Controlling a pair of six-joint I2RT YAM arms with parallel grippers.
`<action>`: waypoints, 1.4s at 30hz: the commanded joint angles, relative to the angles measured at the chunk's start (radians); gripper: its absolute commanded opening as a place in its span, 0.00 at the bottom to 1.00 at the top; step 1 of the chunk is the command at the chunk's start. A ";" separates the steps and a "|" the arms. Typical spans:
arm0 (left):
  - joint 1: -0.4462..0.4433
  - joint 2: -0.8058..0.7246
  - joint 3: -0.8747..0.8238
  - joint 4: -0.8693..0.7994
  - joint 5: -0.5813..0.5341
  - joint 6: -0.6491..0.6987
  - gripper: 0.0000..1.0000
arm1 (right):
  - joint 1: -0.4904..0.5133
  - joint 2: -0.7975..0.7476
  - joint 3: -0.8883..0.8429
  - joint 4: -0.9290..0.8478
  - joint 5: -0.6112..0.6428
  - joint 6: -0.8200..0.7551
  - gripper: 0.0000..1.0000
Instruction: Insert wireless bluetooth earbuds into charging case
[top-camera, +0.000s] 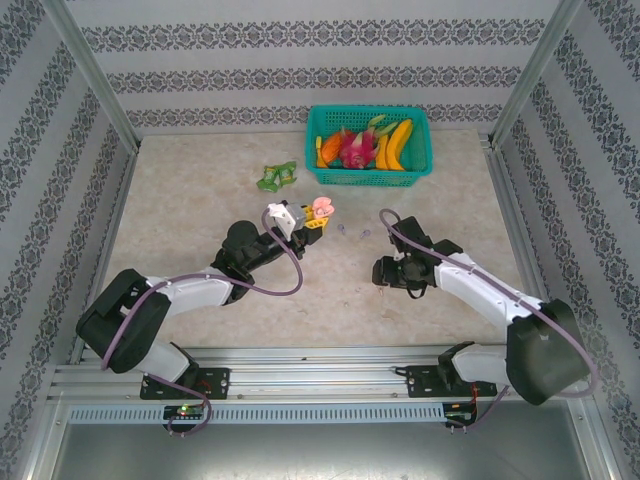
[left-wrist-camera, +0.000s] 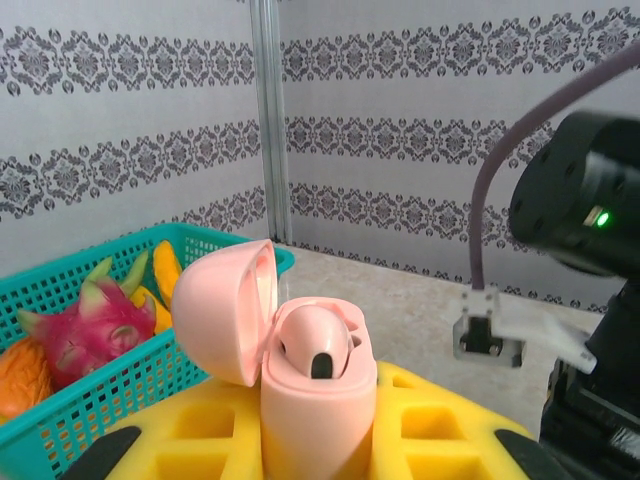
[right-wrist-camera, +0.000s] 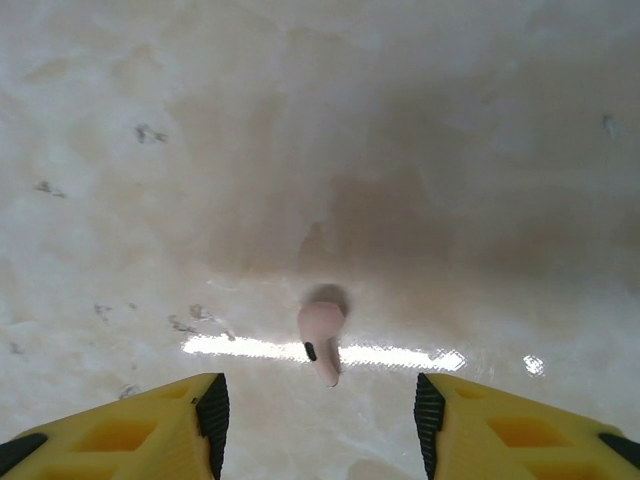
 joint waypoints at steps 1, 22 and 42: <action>-0.012 -0.036 -0.013 0.033 0.004 -0.005 0.00 | 0.025 0.042 -0.003 0.003 0.025 0.012 0.52; -0.012 -0.028 -0.026 0.056 0.004 -0.008 0.00 | 0.113 0.264 0.093 0.027 0.143 0.028 0.40; -0.012 -0.013 -0.028 0.076 0.002 -0.010 0.00 | 0.139 0.281 0.071 0.002 0.181 0.029 0.35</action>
